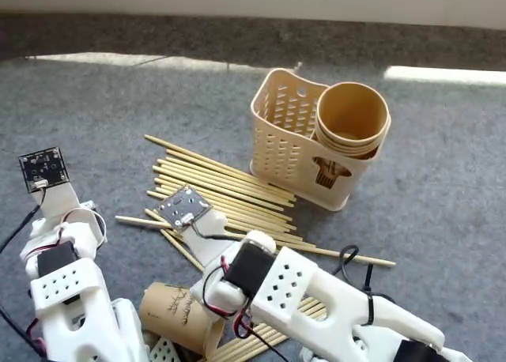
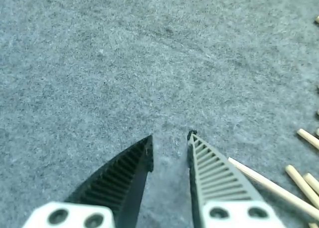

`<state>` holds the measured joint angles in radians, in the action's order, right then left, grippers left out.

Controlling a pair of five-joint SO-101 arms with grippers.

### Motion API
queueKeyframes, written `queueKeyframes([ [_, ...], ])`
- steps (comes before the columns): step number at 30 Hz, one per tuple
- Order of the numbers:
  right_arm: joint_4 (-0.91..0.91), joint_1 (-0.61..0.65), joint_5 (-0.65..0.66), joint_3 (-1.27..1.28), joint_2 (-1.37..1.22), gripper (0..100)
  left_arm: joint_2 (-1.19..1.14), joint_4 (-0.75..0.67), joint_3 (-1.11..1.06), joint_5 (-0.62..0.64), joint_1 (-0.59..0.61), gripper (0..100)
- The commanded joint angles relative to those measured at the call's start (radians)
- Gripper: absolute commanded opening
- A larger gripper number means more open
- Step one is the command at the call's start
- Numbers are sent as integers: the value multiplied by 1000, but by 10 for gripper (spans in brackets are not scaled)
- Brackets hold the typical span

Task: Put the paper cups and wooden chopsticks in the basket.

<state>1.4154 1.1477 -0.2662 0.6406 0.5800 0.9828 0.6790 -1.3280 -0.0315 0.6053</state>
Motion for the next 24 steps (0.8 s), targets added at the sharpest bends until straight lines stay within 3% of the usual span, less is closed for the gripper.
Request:
queueKeyframes([
  [1, 13, -74, 110, -48, -1, 5, 18, -23, 31, 6, 12, 127],
  [8, 35, -84, 388, -41, -1, 5, 18, -23, 31, 5, 12, 127],
  [15, 51, -79, 430, 39, 214, 5, 18, -23, 31, 5, 12, 127],
  [20, -51, -19, 480, 225, 443, 15, 18, -35, 28, 5, 10, 127],
  [24, -111, 36, 479, 355, 521, 152, 18, -35, 28, 5, 10, 127],
])
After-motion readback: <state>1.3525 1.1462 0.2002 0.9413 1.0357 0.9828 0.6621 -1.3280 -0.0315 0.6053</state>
